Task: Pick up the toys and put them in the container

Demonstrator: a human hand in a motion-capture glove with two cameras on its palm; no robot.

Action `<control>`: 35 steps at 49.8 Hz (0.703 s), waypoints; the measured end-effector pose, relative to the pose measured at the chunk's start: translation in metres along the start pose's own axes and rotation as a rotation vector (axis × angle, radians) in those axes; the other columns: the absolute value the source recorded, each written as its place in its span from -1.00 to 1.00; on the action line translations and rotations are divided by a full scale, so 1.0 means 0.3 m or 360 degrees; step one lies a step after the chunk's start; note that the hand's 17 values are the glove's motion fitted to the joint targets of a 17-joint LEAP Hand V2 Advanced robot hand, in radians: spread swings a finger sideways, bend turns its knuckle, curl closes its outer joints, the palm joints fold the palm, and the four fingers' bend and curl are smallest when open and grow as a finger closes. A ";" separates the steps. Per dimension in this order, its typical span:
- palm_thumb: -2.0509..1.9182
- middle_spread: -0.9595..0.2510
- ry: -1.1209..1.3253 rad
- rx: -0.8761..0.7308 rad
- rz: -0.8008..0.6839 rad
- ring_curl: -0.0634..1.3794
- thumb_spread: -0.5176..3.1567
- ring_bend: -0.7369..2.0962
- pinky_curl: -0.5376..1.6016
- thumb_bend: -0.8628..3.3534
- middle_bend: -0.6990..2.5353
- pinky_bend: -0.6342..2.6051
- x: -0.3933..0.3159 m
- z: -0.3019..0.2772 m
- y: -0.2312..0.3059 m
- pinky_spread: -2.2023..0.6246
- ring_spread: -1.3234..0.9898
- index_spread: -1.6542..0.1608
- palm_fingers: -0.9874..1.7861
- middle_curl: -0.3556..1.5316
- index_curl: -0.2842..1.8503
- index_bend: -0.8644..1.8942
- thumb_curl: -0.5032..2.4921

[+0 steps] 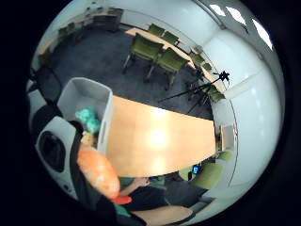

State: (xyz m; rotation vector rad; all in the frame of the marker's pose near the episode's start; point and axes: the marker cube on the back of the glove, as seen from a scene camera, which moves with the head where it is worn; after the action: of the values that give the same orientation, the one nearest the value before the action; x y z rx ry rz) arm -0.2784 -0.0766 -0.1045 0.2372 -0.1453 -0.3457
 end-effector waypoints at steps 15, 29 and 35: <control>0.36 -0.05 -0.0225 -0.0074 -0.0257 -0.20 -0.27 0.43 -0.09 -0.55 0.01 -0.04 0.021 0.189 -0.055 0.23 -0.20 0.33 0.53 0.17 -0.10 -0.25 0.02; 0.12 0.13 -0.0118 -0.0471 0.0017 -0.22 -0.12 0.27 -0.02 -0.65 -0.19 0.02 0.059 0.352 -0.042 0.32 -0.13 0.39 -0.10 0.10 0.00 -0.23 -0.11; -0.03 0.42 -0.0039 -0.0521 -0.0054 -0.44 -0.11 0.04 -0.06 -0.65 -0.35 0.08 0.118 0.365 -0.016 0.42 0.00 0.45 -0.42 -0.03 -0.13 -0.31 -0.23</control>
State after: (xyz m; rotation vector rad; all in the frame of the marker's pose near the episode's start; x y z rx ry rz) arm -0.2668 -0.1158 0.0033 -0.0880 -0.1067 -0.4007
